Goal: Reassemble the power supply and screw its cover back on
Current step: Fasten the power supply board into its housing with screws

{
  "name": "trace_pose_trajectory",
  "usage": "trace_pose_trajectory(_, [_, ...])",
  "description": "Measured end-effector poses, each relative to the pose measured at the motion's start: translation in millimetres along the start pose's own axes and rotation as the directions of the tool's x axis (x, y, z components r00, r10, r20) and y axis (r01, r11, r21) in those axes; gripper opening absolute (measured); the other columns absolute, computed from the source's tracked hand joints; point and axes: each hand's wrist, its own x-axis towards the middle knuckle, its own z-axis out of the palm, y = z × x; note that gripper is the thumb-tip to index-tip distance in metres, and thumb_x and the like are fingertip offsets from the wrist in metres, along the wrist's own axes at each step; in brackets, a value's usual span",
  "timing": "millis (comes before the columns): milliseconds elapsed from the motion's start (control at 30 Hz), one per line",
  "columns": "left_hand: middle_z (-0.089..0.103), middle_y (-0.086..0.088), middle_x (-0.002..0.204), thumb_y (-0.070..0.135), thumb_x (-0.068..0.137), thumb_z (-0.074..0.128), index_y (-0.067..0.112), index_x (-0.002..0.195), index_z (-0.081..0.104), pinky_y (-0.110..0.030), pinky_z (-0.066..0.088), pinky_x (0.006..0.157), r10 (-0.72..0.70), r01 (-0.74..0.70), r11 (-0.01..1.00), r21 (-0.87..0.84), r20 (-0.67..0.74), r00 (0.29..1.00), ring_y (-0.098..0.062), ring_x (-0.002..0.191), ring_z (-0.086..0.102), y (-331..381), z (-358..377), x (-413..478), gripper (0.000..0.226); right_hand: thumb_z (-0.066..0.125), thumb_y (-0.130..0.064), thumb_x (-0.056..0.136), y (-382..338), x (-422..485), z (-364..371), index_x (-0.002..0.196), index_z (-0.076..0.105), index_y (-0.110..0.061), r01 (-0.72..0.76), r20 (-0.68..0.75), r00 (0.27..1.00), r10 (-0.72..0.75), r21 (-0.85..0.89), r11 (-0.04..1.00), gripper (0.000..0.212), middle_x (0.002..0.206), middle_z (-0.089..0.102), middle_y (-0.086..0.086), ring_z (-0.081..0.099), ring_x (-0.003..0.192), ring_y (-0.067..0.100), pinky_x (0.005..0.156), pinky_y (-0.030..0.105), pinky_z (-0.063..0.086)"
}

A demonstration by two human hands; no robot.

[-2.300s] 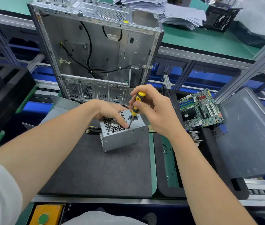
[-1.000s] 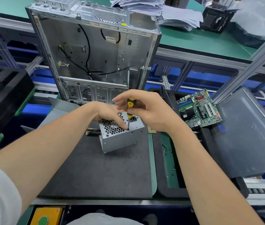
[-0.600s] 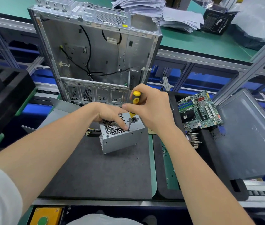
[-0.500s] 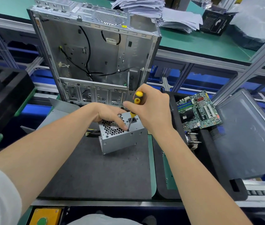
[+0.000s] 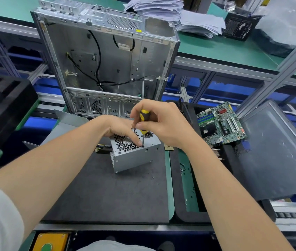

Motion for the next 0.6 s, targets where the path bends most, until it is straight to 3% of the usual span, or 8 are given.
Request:
trace_pose_trajectory(100, [0.036,0.032,0.143,0.040,0.067,0.089,0.048,0.137,0.044,-0.031,0.020,0.117,-0.003,0.003,1.000,-0.010,0.013,1.000,-0.005,0.142,0.025,0.0,-0.8,0.1,0.084,0.090,-0.024,0.079,-1.2,1.0,7.8,0.099,0.072,-0.025,-0.095,-0.176,0.981,0.087,-0.043,0.995,0.027,0.082,0.073,-0.010,0.071,0.082,0.012,0.084,0.041,0.059])
trace_pose_trajectory(200, [0.033,0.029,0.144,0.042,0.069,0.088,0.043,0.148,0.034,-0.024,0.022,0.111,-0.019,0.019,1.000,-0.003,0.013,1.000,-0.002,0.140,0.021,0.4,-1.5,-0.5,0.096,0.092,-0.039,0.074,-1.3,-1.6,16.5,0.095,0.072,-0.024,-0.216,-0.384,0.907,0.172,-0.073,0.974,0.033,0.078,0.072,-0.009,0.069,0.079,0.013,0.081,0.015,0.048])
trace_pose_trajectory(267, [0.029,0.029,0.147,0.044,0.069,0.088,0.040,0.154,0.031,-0.023,0.020,0.111,-0.026,0.026,1.000,0.008,0.012,1.000,0.000,0.139,0.019,2.2,-0.6,-2.1,0.102,0.092,-0.040,0.074,-2.1,-2.7,22.3,0.098,0.071,-0.022,-0.267,-0.448,0.872,0.197,-0.100,0.958,0.037,0.078,0.072,-0.007,0.067,0.076,0.011,0.080,0.004,0.040])
trace_pose_trajectory(300, [0.024,0.029,0.147,0.044,0.069,0.087,0.037,0.158,0.027,-0.025,0.017,0.113,-0.023,0.023,1.000,0.012,0.008,1.000,0.001,0.138,0.016,2.6,-0.6,-2.7,0.107,0.090,-0.039,0.077,-2.1,-3.3,23.7,0.103,0.071,-0.022,-0.253,-0.436,0.882,0.180,-0.115,0.960,0.037,0.080,0.072,-0.007,0.066,0.077,0.010,0.081,0.004,0.041])
trace_pose_trajectory(367, [0.022,0.028,0.147,0.042,0.071,0.087,0.037,0.159,0.025,-0.030,0.015,0.118,-0.006,0.005,1.000,0.020,0.008,1.000,0.001,0.139,0.017,2.8,-0.7,-2.4,0.108,0.083,-0.030,0.088,-0.7,-4.9,21.1,0.118,0.069,-0.023,-0.147,-0.338,0.936,0.102,-0.112,0.983,0.034,0.092,0.071,-0.009,0.065,0.086,0.007,0.083,0.019,0.051])
trace_pose_trajectory(467, [0.036,0.024,0.151,0.042,0.068,0.089,0.034,0.152,0.036,-0.032,0.025,0.121,-0.012,0.012,0.999,0.036,0.003,1.000,-0.007,0.144,0.027,3.3,-0.4,-2.5,0.099,0.064,-0.002,0.098,5.9,-8.3,9.3,0.134,0.061,-0.020,0.038,-0.072,0.997,-0.035,0.044,0.998,0.040,0.123,0.066,-0.007,0.064,0.116,0.008,0.097,0.030,0.055])
trace_pose_trajectory(533, [0.047,0.020,0.145,0.040,0.068,0.089,0.034,0.146,0.042,-0.033,0.031,0.119,-0.005,0.006,1.000,0.026,-0.013,1.000,-0.012,0.143,0.037,1.9,-0.3,-1.7,0.091,0.056,0.010,0.098,9.5,-9.0,3.9,0.131,0.062,-0.015,0.061,0.047,0.996,-0.070,0.175,0.983,0.042,0.129,0.066,-0.001,0.065,0.123,0.014,0.103,0.035,0.055])
trace_pose_trajectory(600, [0.050,0.015,0.147,0.038,0.069,0.089,0.033,0.145,0.045,-0.042,0.030,0.123,0.005,-0.004,1.000,0.018,-0.032,0.999,-0.014,0.142,0.041,0.3,-0.1,-0.6,0.089,0.057,0.014,0.095,12.0,-7.6,2.7,0.122,0.065,-0.013,0.037,0.043,0.998,-0.049,0.242,0.970,0.039,0.119,0.071,0.002,0.070,0.117,0.018,0.100,0.042,0.057])
